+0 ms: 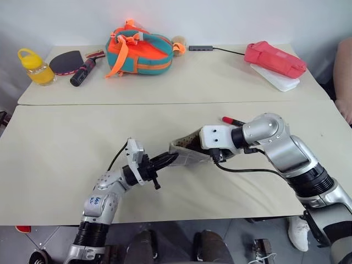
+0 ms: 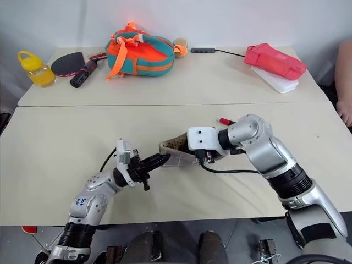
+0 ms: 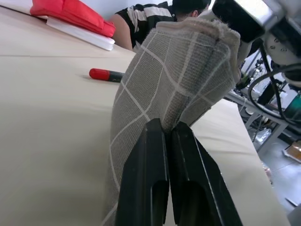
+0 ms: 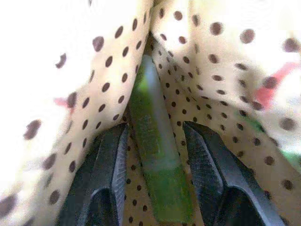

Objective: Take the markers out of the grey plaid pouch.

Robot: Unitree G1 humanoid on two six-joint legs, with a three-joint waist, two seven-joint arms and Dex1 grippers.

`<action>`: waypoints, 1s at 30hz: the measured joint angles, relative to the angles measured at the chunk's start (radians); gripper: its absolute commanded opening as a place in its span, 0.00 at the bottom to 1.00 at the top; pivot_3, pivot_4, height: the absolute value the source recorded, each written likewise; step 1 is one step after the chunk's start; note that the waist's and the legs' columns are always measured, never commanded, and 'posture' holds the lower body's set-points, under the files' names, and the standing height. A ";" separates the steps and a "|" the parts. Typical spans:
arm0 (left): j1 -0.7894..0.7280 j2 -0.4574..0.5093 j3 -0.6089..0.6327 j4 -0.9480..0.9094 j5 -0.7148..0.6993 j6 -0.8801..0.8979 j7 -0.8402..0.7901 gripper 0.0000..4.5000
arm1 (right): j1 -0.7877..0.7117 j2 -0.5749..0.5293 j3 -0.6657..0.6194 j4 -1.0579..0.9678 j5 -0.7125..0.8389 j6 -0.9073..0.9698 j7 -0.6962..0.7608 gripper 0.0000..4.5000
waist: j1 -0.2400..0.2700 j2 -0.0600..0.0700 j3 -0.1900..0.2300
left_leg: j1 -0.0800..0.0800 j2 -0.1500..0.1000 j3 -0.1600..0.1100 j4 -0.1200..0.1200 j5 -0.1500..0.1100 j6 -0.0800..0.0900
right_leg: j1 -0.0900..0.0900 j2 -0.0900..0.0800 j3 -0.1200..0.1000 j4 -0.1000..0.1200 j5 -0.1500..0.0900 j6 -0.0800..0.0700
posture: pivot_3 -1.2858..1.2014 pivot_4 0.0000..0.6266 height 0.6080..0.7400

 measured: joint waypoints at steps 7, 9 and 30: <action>0.003 0.000 -0.003 0.000 0.002 0.009 0.000 0.00 | 0.000 0.032 0.026 0.066 -0.061 -0.064 -0.036 0.43 | -0.005 0.000 0.000 | 0.000 0.000 0.000 0.000 0.000 0.000 | 0.000 0.000 0.000 0.000 0.000 0.000 | 0.52 0.24 1.00; 0.004 0.000 -0.004 -0.002 0.003 0.010 0.000 0.00 | 0.001 0.036 0.030 0.080 -0.075 -0.079 -0.042 0.43 | -0.005 0.000 0.000 | 0.000 0.000 0.000 0.000 0.000 0.000 | 0.000 0.000 0.000 0.000 0.000 0.000 | 0.52 0.24 1.00; 0.029 0.000 -0.010 -0.032 0.014 -0.006 0.008 0.00 | 0.035 -0.058 -0.102 -0.049 0.052 0.027 0.051 0.24 | 0.003 0.000 0.000 | 0.000 0.000 0.000 0.000 0.000 0.000 | 0.000 0.000 0.000 -0.001 0.000 0.000 | 0.52 0.24 1.00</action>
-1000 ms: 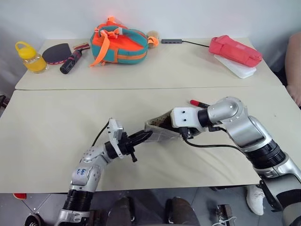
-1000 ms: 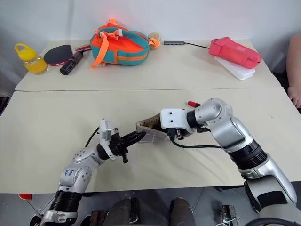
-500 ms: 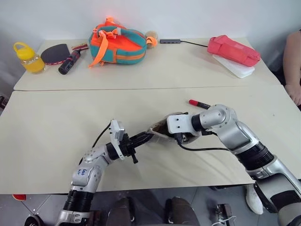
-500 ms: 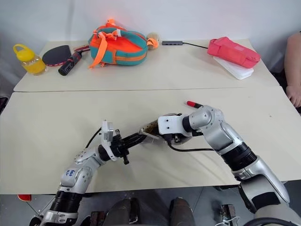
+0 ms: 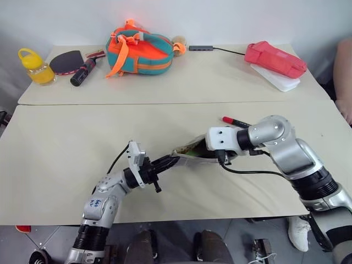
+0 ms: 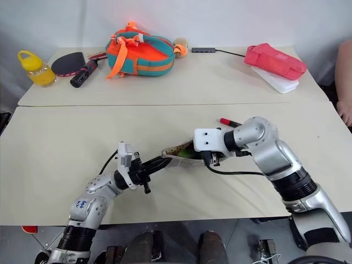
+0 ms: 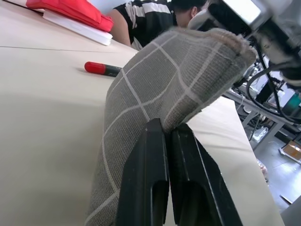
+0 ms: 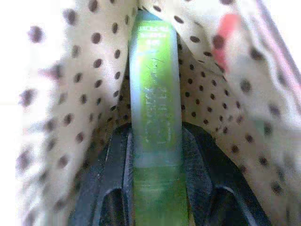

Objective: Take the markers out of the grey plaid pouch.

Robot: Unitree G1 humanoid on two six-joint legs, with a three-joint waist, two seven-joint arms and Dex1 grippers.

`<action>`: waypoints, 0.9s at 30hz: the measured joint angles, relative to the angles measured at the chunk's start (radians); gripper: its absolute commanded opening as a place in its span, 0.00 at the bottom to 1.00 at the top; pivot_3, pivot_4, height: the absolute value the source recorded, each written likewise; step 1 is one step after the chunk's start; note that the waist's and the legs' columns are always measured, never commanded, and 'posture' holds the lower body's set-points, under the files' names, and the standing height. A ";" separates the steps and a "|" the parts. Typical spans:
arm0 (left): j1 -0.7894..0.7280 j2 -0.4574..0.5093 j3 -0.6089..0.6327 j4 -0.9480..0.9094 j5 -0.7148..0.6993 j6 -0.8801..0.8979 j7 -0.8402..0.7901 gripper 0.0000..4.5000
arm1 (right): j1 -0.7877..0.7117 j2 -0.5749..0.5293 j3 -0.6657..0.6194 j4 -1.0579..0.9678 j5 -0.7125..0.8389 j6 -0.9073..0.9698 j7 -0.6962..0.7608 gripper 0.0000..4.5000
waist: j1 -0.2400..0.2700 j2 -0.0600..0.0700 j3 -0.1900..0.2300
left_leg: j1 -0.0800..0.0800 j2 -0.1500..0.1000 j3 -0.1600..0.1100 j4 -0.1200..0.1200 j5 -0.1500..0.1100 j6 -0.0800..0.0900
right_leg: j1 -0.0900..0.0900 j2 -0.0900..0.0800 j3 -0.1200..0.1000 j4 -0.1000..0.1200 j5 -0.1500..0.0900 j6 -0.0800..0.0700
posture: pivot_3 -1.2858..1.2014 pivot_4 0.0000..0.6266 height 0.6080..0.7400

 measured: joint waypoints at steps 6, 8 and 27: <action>-0.028 0.010 0.012 0.002 0.029 -0.046 0.005 0.00 | -0.019 -0.039 -0.105 -0.065 0.130 0.118 0.030 0.24 | 0.000 0.000 0.000 | 0.000 0.000 0.000 0.000 0.000 0.000 | 0.000 0.000 0.000 0.000 0.000 0.000 | 0.52 0.24 1.00; -0.037 0.025 0.022 0.002 0.037 -0.054 0.005 0.00 | -0.038 -0.041 -0.145 -0.069 0.175 0.148 0.031 0.24 | 0.000 0.000 0.000 | 0.000 0.000 0.000 -0.001 0.000 0.000 | 0.000 0.000 0.000 0.000 0.000 0.000 | 0.52 0.24 1.00; -0.128 0.340 0.338 0.197 0.173 -0.392 0.064 0.00 | 0.015 -0.114 -0.210 0.060 0.222 0.081 -0.083 0.24 | 0.002 -0.001 0.000 | -0.002 -0.001 0.002 -0.004 -0.001 0.000 | -0.002 -0.001 -0.001 -0.002 0.000 0.000 | 0.52 0.24 1.00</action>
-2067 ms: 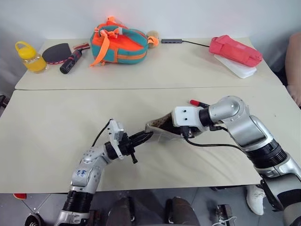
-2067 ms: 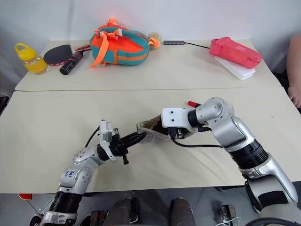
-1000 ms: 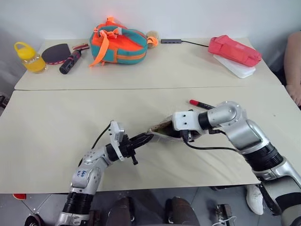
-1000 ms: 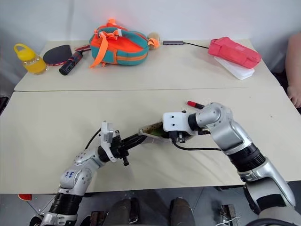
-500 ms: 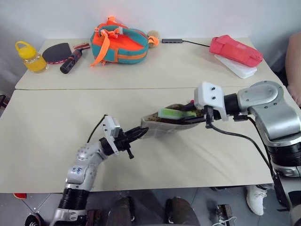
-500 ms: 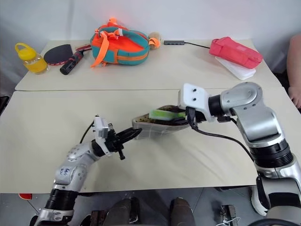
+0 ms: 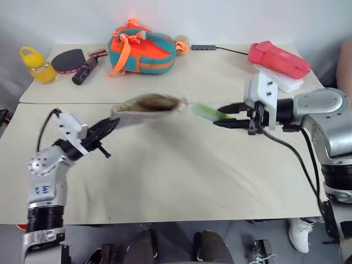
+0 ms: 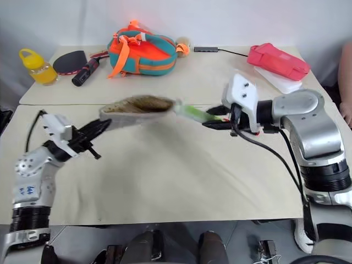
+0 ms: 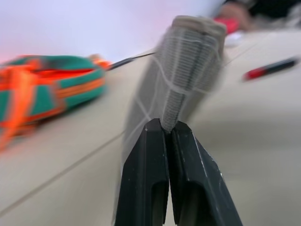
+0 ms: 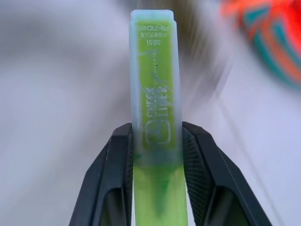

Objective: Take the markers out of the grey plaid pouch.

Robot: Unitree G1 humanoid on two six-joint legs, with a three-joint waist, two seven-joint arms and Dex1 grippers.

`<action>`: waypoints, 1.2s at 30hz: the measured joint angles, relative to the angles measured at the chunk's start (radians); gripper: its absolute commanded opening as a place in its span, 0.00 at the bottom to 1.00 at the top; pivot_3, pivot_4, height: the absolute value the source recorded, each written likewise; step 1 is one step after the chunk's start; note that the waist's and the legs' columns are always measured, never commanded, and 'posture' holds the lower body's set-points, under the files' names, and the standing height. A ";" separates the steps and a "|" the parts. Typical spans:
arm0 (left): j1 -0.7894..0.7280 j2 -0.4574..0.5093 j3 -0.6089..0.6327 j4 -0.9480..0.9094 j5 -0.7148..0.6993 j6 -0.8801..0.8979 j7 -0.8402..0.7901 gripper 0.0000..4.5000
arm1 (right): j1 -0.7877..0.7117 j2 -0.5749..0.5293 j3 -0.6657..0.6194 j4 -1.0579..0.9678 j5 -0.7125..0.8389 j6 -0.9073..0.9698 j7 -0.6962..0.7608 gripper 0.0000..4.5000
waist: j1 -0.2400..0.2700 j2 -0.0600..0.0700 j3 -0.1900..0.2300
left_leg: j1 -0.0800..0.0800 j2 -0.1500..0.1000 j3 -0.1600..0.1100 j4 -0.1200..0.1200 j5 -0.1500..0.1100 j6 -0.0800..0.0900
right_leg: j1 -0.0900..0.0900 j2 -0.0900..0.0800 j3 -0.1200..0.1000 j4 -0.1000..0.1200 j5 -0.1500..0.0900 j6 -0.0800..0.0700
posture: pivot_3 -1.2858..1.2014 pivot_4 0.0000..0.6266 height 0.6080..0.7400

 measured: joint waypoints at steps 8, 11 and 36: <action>0.071 0.006 -0.120 -0.006 0.254 -0.159 0.088 0.00 | 0.138 0.021 0.090 0.184 -0.182 -0.227 -0.106 0.24 | -0.005 0.000 0.000 | 0.001 0.001 0.005 0.000 0.000 0.000 | -0.002 0.001 0.002 0.001 0.000 0.000 | 0.52 0.24 1.00; 0.078 -0.023 -0.195 0.019 0.363 -0.197 0.149 0.00 | 0.129 0.061 0.092 0.212 -0.202 -0.263 -0.153 0.24 | -0.009 0.000 0.000 | 0.001 0.002 0.008 0.002 0.000 -0.001 | -0.002 0.001 0.002 0.002 0.000 0.000 | 0.52 0.24 1.00; 0.499 -0.083 0.048 -0.381 -0.101 0.255 0.169 0.82 | 0.570 0.249 -0.304 0.044 0.133 -0.326 -0.282 1.00 | 0.012 -0.002 -0.001 | 0.001 0.000 0.000 0.002 -0.002 0.000 | 0.002 0.000 0.001 -0.001 0.000 0.000 | 0.52 0.24 1.00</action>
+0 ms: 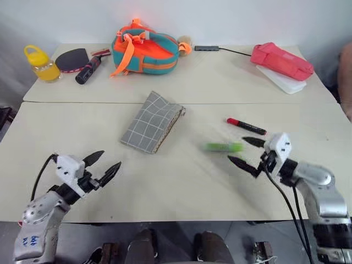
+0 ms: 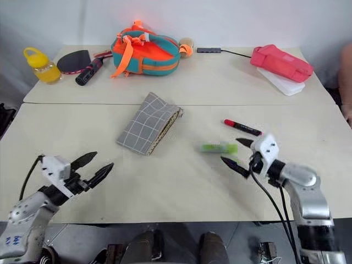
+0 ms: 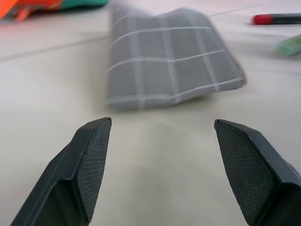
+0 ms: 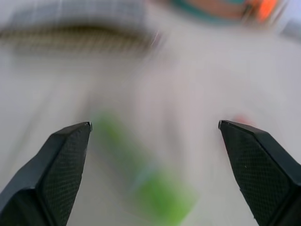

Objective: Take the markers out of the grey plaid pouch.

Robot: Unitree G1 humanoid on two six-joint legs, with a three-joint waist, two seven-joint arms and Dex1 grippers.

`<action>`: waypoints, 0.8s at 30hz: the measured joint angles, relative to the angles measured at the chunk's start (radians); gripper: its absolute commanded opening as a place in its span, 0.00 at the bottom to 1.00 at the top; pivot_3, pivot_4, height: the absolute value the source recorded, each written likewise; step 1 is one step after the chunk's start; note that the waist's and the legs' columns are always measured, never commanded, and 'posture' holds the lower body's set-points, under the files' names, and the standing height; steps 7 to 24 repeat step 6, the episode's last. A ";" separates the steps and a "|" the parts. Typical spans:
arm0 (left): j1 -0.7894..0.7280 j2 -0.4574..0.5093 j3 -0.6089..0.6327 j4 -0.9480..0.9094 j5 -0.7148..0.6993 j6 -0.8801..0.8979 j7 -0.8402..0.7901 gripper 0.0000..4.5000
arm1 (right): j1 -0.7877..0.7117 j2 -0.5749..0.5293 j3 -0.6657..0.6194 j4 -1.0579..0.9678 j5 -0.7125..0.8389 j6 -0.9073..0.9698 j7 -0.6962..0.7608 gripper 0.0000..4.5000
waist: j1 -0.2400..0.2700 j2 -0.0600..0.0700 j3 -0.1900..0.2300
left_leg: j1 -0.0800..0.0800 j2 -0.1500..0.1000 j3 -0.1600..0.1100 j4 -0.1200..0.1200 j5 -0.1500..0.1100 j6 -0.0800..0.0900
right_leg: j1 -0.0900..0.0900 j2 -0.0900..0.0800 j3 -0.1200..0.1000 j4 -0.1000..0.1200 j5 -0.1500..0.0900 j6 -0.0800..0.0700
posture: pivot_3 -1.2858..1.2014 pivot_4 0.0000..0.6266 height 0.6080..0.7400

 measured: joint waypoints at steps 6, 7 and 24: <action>0.080 0.006 0.090 0.053 0.019 0.007 0.024 0.82 | 0.144 -0.020 -0.119 0.024 -0.019 -0.107 -0.040 1.00 | -0.015 -0.001 -0.001 | 0.002 0.001 -0.001 -0.002 0.001 -0.001 | 0.000 0.001 0.000 0.001 0.000 -0.002 | 0.52 0.24 1.00; 0.080 0.006 0.090 0.053 0.019 0.007 0.024 0.82 | 0.144 -0.020 -0.119 0.024 -0.019 -0.107 -0.040 1.00 | -0.015 -0.001 -0.001 | 0.002 0.001 -0.001 -0.002 0.001 -0.001 | 0.000 0.001 0.000 0.001 0.000 -0.002 | 0.52 0.24 1.00; 0.080 0.006 0.090 0.053 0.019 0.007 0.024 0.82 | 0.144 -0.020 -0.119 0.024 -0.019 -0.107 -0.040 1.00 | -0.015 -0.001 -0.001 | 0.002 0.001 -0.001 -0.002 0.001 -0.001 | 0.000 0.001 0.000 0.001 0.000 -0.002 | 0.52 0.24 1.00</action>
